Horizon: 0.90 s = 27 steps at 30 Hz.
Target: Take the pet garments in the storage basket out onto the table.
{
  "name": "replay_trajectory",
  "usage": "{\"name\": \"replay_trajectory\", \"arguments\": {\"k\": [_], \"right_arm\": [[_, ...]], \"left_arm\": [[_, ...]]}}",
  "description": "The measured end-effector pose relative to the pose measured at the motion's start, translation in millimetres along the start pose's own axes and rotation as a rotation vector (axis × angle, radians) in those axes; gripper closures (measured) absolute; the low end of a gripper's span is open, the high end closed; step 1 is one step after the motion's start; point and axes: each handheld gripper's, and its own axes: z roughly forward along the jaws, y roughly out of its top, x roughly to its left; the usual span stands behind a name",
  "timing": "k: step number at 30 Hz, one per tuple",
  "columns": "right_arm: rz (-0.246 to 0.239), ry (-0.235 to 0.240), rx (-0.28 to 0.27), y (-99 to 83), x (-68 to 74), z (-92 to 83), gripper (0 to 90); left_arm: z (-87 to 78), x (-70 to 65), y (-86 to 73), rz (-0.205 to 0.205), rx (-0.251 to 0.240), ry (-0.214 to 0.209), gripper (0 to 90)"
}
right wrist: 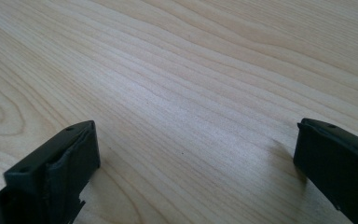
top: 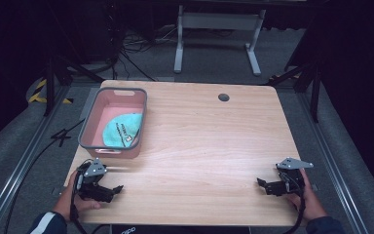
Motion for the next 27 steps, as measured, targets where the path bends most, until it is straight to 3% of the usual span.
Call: {"name": "replay_trajectory", "arguments": {"k": [3,7,9,11,13,15,20,22,27], "right_arm": [[-0.008,0.002,0.000,0.5,-0.6,0.5,0.5],[-0.009,0.001,0.000,0.3,-0.5,0.5,0.6],[-0.004,0.000,-0.001,0.2,-0.1,0.3,0.6],[-0.002,-0.001,0.000,0.2,0.0,0.1,0.6],[-0.003,-0.001,0.000,0.2,-0.1,0.2,0.6],[-0.002,-0.001,0.000,0.2,0.0,0.1,0.6],[0.000,-0.002,0.001,0.0,0.1,-0.1,0.6],[0.000,-0.002,0.001,0.0,0.1,-0.1,0.6],[0.000,-0.002,0.001,0.0,0.1,-0.1,0.6]], "left_arm": [[-4.5,-0.2,-0.3,0.004,0.012,0.002,4.5],[-9.5,-0.9,1.0,0.018,0.019,-0.018,19.7],[-12.4,-1.5,2.7,0.041,0.036,-0.016,16.6],[-18.1,-2.6,3.7,0.049,0.033,-0.039,19.1],[-23.2,-3.9,4.4,0.066,0.031,-0.026,19.0],[-25.8,-5.2,4.5,0.058,0.025,-0.035,19.0],[-43.2,-5.1,9.2,0.070,0.008,0.012,19.9],[-49.3,-4.7,11.2,0.069,-0.005,0.001,19.9],[-64.3,-2.6,18.4,0.078,-0.031,0.040,20.2]]}}
